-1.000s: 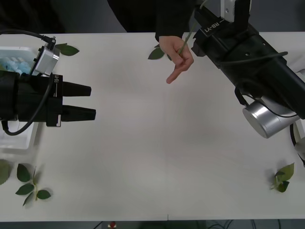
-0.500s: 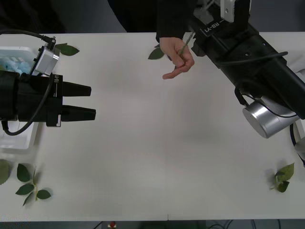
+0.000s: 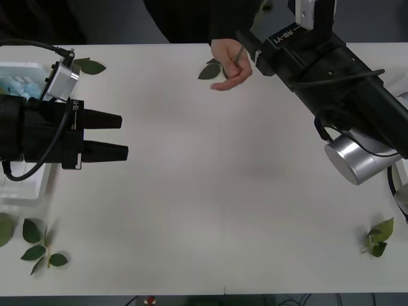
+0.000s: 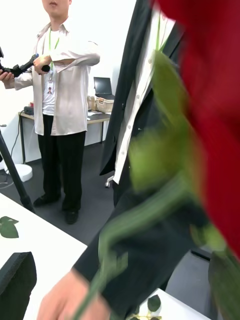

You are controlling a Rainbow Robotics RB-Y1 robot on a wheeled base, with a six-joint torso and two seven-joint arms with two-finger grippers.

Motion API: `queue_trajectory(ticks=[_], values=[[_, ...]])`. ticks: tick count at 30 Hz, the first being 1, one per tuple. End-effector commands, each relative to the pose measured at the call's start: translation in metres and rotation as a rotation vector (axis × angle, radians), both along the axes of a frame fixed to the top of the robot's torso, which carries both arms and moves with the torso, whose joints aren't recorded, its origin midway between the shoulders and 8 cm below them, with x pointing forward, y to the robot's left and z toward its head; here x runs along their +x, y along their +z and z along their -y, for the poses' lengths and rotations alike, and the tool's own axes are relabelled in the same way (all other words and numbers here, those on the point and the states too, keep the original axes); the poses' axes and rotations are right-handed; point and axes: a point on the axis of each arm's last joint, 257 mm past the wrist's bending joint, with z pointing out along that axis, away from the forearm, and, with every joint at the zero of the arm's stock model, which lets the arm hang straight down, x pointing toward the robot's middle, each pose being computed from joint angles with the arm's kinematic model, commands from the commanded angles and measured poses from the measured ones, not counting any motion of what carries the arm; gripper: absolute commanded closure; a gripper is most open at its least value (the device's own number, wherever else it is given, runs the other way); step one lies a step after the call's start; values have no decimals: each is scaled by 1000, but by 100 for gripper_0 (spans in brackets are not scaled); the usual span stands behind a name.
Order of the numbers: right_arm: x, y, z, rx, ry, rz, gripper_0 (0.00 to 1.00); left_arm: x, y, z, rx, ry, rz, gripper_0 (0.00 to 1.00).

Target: Place the red flowers into the right box and the blue flowers into the left box. If a person shows an open palm, hand one flower to the person first, then continue sorting.

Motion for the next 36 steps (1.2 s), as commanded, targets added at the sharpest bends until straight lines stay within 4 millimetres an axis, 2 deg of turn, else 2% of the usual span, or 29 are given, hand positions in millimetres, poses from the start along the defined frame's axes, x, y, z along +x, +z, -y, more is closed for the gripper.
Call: queue_trajectory(ticks=[1,5,13,18,28,36], values=[[-11,17,8,-30,-8,60,0,1,8,-6,1,16,-6,14],[-12,13,30,-93,-42,70,0,1,9,-6,2,17,-2,14],[-13,-4,94,-184,-119,13,0,1,8,-6,3,16,2,14],[-11,-14,118,-252,-153,-1,0,8,10,-14,57,26,85,14],[-9,-32,159,-421,-232,-30,0,27,24,-27,204,-11,306,14],[-12,-47,169,-525,-210,-93,0,35,34,-13,214,-33,375,13]])
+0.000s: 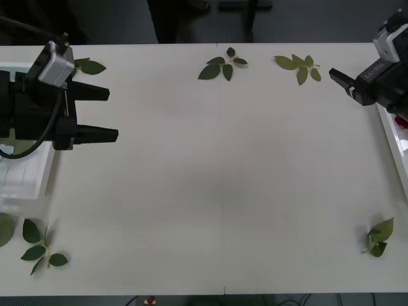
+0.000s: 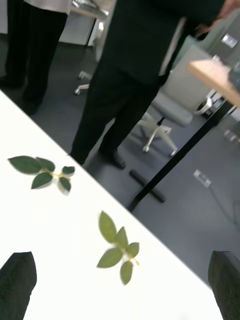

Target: Place the red flowers into the right box and the blue flowers into the left box. If a person shows an open palm, hand one flower to the person first, then continue sorting.

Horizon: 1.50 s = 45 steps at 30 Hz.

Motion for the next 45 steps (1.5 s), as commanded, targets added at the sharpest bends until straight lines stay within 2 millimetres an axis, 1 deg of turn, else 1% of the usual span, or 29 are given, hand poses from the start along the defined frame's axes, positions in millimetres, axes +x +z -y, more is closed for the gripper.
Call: queue_trajectory(ticks=[1,4,7,9,13,15,20,22,25,27,33,38,41,45], values=[[-5,11,0,-80,23,15,0,2,16,7,35,-30,88,13],[-11,5,5,-119,43,-27,0,6,19,7,40,-25,110,13],[-21,0,11,-148,81,-80,0,7,21,17,25,-38,114,13],[-29,-1,10,-149,118,-106,0,6,22,19,16,-40,109,13],[-44,-3,12,-165,194,-149,0,-1,19,20,-9,-50,75,13],[-53,-5,16,-175,249,-181,0,-8,16,22,-35,-60,42,13],[-71,-14,23,-101,360,-305,0,-15,12,23,-58,-69,13,13],[-74,-16,28,-94,386,-345,0,-17,10,23,-61,-69,4,13],[-81,-19,40,-93,419,-420,0,-19,8,23,-71,-70,-8,13],[-85,-20,49,-96,432,-462,0,-20,6,22,-74,-71,-14,13],[-98,-25,66,-128,449,-551,0,-21,3,21,-79,-67,-25,13],[-104,-30,72,-150,453,-592,0,-19,3,18,-71,-55,-20,13],[-106,-29,72,-155,457,-597,0,-13,6,12,-58,-35,-3,13],[-111,-36,73,-145,473,-627,0,-8,9,3,-34,-11,9,13]])
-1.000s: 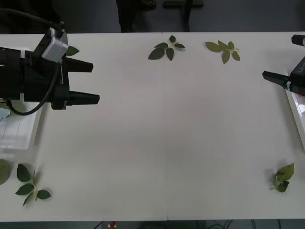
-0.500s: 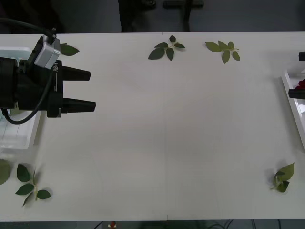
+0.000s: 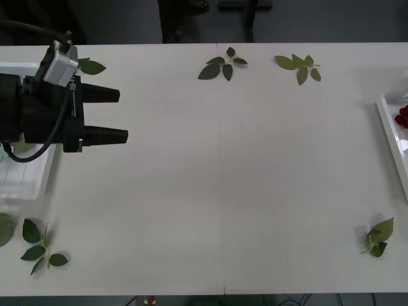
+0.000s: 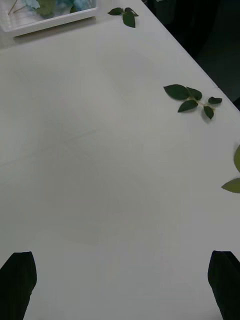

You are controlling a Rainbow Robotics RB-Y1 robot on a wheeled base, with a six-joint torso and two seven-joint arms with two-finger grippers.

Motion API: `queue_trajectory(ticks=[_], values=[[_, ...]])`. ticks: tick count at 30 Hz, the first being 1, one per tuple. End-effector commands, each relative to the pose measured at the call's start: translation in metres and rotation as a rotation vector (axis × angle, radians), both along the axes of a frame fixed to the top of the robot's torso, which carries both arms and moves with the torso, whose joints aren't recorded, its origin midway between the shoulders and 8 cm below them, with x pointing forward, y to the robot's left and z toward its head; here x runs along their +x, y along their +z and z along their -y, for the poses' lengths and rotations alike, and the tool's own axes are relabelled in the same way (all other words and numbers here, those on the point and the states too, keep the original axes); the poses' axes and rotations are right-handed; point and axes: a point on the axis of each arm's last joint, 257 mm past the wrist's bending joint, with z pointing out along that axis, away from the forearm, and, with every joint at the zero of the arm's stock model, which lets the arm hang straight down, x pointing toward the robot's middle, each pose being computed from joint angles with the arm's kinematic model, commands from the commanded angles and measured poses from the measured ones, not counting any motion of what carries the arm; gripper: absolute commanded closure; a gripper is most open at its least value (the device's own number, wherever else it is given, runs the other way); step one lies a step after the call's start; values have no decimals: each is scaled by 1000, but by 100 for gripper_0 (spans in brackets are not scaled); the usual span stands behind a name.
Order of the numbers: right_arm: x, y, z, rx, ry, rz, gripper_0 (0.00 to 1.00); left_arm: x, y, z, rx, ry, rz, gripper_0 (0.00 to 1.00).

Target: Place the red flowers into the right box and the blue flowers into the left box. If a person shows an open palm, hand one flower to the person first, then continue sorting.

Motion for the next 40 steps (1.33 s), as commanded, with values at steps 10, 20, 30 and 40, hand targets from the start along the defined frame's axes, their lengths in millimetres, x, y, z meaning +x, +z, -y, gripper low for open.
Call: queue_trajectory(ticks=[10,20,30,40], values=[[-16,-8,-4,-13,53,-80,0,5,17,-42,-12,43,-61,12],[-14,-13,-5,-18,51,-87,0,15,23,-59,25,72,-50,12],[-14,-13,-5,-18,51,-87,0,6,21,-55,58,32,-54,11],[-14,-13,-5,-18,51,-87,0,1,18,-55,70,14,-69,11]])
